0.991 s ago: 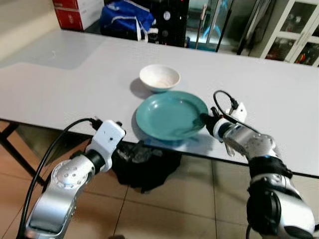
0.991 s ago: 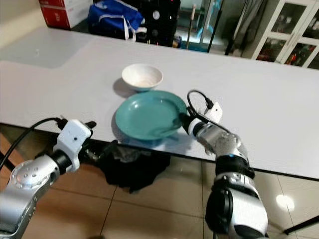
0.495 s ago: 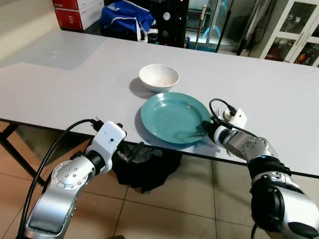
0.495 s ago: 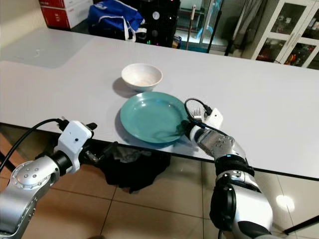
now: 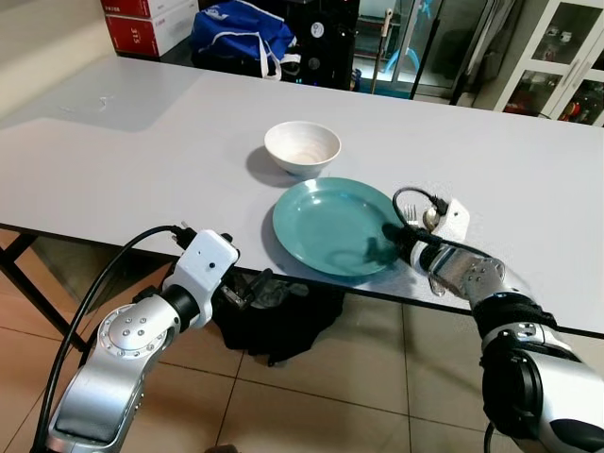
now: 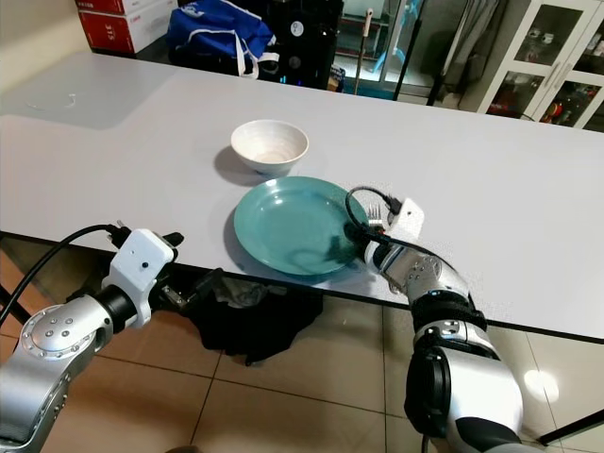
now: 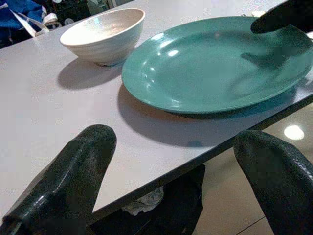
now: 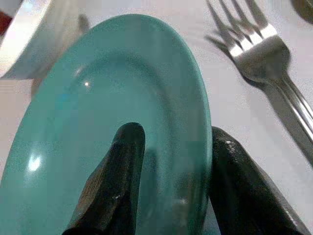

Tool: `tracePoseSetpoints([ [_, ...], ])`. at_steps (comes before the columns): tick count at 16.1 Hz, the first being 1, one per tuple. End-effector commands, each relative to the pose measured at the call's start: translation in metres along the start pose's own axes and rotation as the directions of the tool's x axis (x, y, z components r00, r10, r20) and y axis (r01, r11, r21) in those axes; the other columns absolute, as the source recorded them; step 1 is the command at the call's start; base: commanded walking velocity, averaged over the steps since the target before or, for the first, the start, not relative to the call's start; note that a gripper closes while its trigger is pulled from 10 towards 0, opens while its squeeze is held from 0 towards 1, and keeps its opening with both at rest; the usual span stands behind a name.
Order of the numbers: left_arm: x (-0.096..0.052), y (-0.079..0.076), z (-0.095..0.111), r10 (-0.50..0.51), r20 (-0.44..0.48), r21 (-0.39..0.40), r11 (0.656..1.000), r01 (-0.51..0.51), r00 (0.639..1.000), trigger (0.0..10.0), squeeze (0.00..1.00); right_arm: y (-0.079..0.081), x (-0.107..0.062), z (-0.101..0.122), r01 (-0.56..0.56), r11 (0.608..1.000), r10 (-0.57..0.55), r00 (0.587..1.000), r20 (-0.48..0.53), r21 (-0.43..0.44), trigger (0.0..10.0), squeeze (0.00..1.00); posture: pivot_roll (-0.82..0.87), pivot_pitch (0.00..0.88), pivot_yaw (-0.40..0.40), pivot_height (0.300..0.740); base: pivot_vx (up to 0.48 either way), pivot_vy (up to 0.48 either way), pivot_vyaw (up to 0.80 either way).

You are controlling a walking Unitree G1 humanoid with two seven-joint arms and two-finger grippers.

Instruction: Setting the table

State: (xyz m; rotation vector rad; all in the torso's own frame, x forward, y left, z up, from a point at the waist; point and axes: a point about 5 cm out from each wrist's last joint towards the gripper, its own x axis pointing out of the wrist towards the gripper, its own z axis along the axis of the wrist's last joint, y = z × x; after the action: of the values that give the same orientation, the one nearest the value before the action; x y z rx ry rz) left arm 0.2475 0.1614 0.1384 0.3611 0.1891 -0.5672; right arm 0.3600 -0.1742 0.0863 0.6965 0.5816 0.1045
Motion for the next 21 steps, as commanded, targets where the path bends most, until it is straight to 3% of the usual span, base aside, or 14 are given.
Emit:
tracePoseSetpoints([
  [1,0.0,-0.003,0.004,-0.009,0.013,0.024,1.0,0.009,1.0,10.0,0.0,0.001,-0.003,0.009,-0.012,0.998,0.013,1.0,0.009,-0.056,10.0,0.0,0.03,0.0,-0.058,0.74,0.0,0.0,0.0],
  [9,0.001,-0.001,0.005,0.017,0.025,0.034,0.999,-0.018,1.0,10.0,0.0,-0.014,-0.017,0.025,0.036,0.975,-0.018,0.996,0.084,-0.221,10.0,0.0,0.02,0.0,-0.06,0.74,0.0,0.0,0.0],
  [10,0.002,0.0,0.007,0.03,0.034,0.045,0.998,-0.032,0.999,10.0,0.0,-0.01,-0.02,0.031,0.015,0.971,0.018,0.991,0.134,-0.241,10.0,0.0,0.02,0.0,-0.06,0.74,0.0,0.0,0.0],
  [11,0.003,0.002,0.009,0.053,0.046,0.06,0.997,-0.056,0.997,10.0,0.0,0.0,-0.026,0.043,-0.031,0.958,0.104,0.963,0.248,-0.284,10.0,0.0,0.02,0.0,-0.06,0.74,0.0,0.0,0.0],
  [13,0.008,0.01,0.015,0.148,0.075,0.093,0.983,-0.155,0.986,10.0,0.0,0.022,-0.042,0.056,-0.018,0.887,0.237,0.876,0.421,-0.461,10.0,0.0,0.02,0.0,-0.062,0.74,0.0,0.0,0.0],
  [17,0.015,0.016,0.034,0.242,0.158,0.058,0.966,-0.254,0.957,10.0,0.0,0.037,-0.044,0.048,0.068,0.837,0.221,0.866,0.449,-0.543,10.0,0.0,0.02,0.0,-0.058,0.74,0.142,0.0,0.4],
  [19,0.018,0.015,0.035,0.248,0.165,0.06,0.963,-0.261,0.955,10.0,0.0,0.039,-0.044,0.043,0.065,0.864,0.207,0.858,0.471,-0.5,10.0,0.0,0.02,0.0,-0.055,0.74,0.377,0.0,0.8],
  [21,0.018,0.016,0.034,0.259,0.161,0.059,0.961,-0.271,0.953,10.0,0.0,0.04,-0.045,0.041,0.07,0.866,0.203,0.856,0.476,-0.495,10.0,0.0,0.02,0.0,-0.055,0.74,0.392,0.0,0.8],
])
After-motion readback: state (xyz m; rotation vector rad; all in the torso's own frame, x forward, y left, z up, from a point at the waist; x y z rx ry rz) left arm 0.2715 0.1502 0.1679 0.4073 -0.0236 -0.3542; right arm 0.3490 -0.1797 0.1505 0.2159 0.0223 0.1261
